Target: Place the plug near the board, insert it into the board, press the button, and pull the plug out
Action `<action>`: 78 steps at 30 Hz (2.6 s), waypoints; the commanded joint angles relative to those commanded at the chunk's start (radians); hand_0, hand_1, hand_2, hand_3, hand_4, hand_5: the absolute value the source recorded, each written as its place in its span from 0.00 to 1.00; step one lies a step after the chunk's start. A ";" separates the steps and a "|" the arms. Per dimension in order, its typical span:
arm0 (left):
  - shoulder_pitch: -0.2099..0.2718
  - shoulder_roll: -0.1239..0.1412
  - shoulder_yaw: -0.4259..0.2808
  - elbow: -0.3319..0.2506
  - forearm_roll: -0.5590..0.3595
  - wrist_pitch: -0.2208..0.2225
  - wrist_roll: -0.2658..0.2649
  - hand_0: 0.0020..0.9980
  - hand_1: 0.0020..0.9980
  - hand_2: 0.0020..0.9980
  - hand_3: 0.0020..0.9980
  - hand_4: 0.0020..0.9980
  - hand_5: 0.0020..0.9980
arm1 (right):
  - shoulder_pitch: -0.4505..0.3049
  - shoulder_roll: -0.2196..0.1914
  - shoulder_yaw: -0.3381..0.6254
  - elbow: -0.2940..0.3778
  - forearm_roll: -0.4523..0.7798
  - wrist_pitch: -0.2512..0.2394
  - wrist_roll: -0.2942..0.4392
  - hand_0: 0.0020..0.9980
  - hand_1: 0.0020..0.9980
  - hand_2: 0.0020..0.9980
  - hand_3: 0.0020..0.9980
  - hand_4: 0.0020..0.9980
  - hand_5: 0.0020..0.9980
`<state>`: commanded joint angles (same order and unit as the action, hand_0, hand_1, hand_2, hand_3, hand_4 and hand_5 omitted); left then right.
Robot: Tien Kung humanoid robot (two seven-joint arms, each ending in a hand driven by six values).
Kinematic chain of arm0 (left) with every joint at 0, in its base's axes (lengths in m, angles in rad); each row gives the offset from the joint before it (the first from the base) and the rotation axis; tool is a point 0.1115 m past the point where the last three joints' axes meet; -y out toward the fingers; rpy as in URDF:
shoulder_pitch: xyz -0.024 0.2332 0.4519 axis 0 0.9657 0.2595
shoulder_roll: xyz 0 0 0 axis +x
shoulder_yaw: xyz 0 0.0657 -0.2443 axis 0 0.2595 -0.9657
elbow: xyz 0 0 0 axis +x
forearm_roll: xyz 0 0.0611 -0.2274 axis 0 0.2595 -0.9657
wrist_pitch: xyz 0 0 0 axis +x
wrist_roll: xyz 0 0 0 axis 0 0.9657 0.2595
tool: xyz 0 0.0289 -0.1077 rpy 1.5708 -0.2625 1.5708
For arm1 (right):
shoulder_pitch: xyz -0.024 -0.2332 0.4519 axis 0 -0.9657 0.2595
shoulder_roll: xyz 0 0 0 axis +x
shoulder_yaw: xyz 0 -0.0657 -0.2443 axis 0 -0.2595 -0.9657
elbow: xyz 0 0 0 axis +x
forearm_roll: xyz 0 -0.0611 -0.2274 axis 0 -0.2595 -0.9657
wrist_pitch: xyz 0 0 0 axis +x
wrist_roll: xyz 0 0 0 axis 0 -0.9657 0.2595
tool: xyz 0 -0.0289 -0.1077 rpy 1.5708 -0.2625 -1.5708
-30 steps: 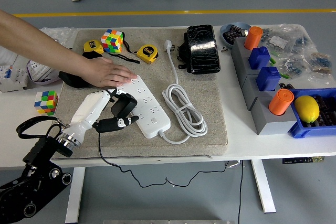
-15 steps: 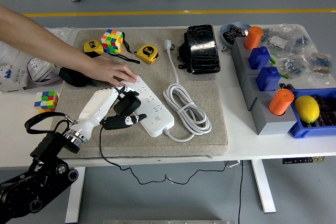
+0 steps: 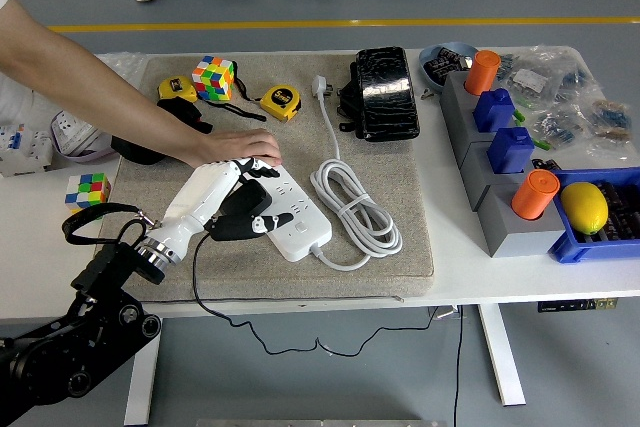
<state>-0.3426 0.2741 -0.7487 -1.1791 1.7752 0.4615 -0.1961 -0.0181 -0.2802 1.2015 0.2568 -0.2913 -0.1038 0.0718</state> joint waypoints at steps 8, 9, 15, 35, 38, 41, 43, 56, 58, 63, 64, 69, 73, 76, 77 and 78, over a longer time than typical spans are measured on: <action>0.002 0.001 -0.006 -0.013 0.001 0.001 -0.005 0.48 0.61 0.63 0.63 0.96 0.58 | -0.001 0.000 0.002 0.001 -0.001 0.000 0.001 0.49 0.54 0.53 0.50 0.81 0.34; 0.003 0.003 -0.007 -0.016 0.000 0.001 -0.004 0.48 0.61 0.63 0.63 0.97 0.59 | -0.001 -0.001 0.001 0.001 -0.001 0.000 0.001 0.48 0.54 0.53 0.50 0.81 0.34; -0.012 -0.008 0.008 0.007 0.004 -0.012 0.009 0.48 0.61 0.63 0.63 0.97 0.59 | 0.000 0.000 -0.002 0.001 0.001 0.000 0.001 0.49 0.54 0.53 0.50 0.81 0.34; 0.067 0.060 -0.011 -0.083 0.094 0.017 0.026 0.48 0.61 0.62 0.62 0.97 0.59 | -0.003 0.000 0.009 0.004 -0.010 0.000 0.002 0.49 0.54 0.53 0.50 0.81 0.34; 0.059 0.056 -0.003 -0.068 0.095 0.014 0.029 0.48 0.61 0.62 0.62 0.97 0.59 | -0.002 -0.002 0.012 0.004 -0.011 -0.001 0.002 0.49 0.54 0.53 0.50 0.81 0.34; 0.051 0.048 -0.002 -0.060 0.093 0.010 0.028 0.48 0.61 0.62 0.62 0.97 0.59 | 0.000 -0.003 0.012 0.004 -0.012 -0.001 0.003 0.49 0.54 0.53 0.50 0.81 0.34; 0.046 0.044 -0.001 -0.059 0.092 0.009 0.028 0.48 0.61 0.62 0.62 0.97 0.59 | 0.000 -0.003 0.012 0.004 -0.012 -0.001 0.003 0.49 0.54 0.53 0.50 0.81 0.34; 0.007 0.014 0.019 -0.019 0.073 -0.002 0.035 0.48 0.61 0.62 0.62 0.97 0.59 | -0.002 -0.002 0.006 0.004 -0.011 0.000 0.002 0.49 0.54 0.53 0.50 0.81 0.34; 0.005 0.013 0.018 -0.021 0.072 -0.007 0.038 0.48 0.61 0.62 0.62 0.97 0.59 | -0.002 -0.002 0.009 0.005 -0.013 0.000 0.003 0.49 0.54 0.53 0.50 0.81 0.34; 0.003 0.017 0.005 -0.055 0.064 -0.016 0.039 0.48 0.61 0.62 0.62 0.97 0.59 | -0.004 0.000 0.017 0.007 -0.017 0.000 0.003 0.49 0.54 0.53 0.50 0.81 0.34; 0.005 0.021 0.002 -0.074 0.054 -0.022 0.040 0.48 0.61 0.62 0.62 0.97 0.59 | -0.004 0.000 0.020 0.008 -0.020 0.000 0.003 0.49 0.54 0.53 0.50 0.81 0.34; 0.015 0.043 -0.004 -0.175 0.020 -0.074 0.071 0.37 0.55 0.59 0.63 0.97 0.59 | -0.005 0.000 0.022 0.009 -0.022 0.000 0.002 0.49 0.54 0.53 0.50 0.81 0.34; 0.016 0.056 0.000 -0.264 -0.004 -0.149 0.126 0.37 0.55 0.59 0.63 0.97 0.59 | -0.006 0.001 0.018 0.007 -0.019 0.001 0.002 0.49 0.54 0.53 0.50 0.81 0.34; 0.012 0.058 0.000 -0.314 -0.021 -0.215 0.191 0.26 0.39 0.48 0.64 0.97 0.57 | -0.007 0.000 0.017 0.007 -0.018 0.001 0.001 0.49 0.54 0.53 0.50 0.81 0.34; 0.011 0.058 0.001 -0.325 -0.024 -0.237 0.216 0.26 0.39 0.48 0.64 0.97 0.57 | -0.007 0.000 0.016 0.007 -0.019 0.001 0.001 0.49 0.54 0.53 0.50 0.81 0.34; 0.010 0.059 0.001 -0.333 -0.025 -0.255 0.235 0.26 0.39 0.48 0.64 0.97 0.57 | -0.007 0.000 0.016 0.007 -0.019 0.001 0.001 0.49 0.54 0.53 0.50 0.81 0.34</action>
<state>-0.3327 0.3326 -0.7478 -1.5125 1.7505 0.2062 0.0391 -0.0251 -0.2798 1.2180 0.2642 -0.3106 -0.1024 0.0729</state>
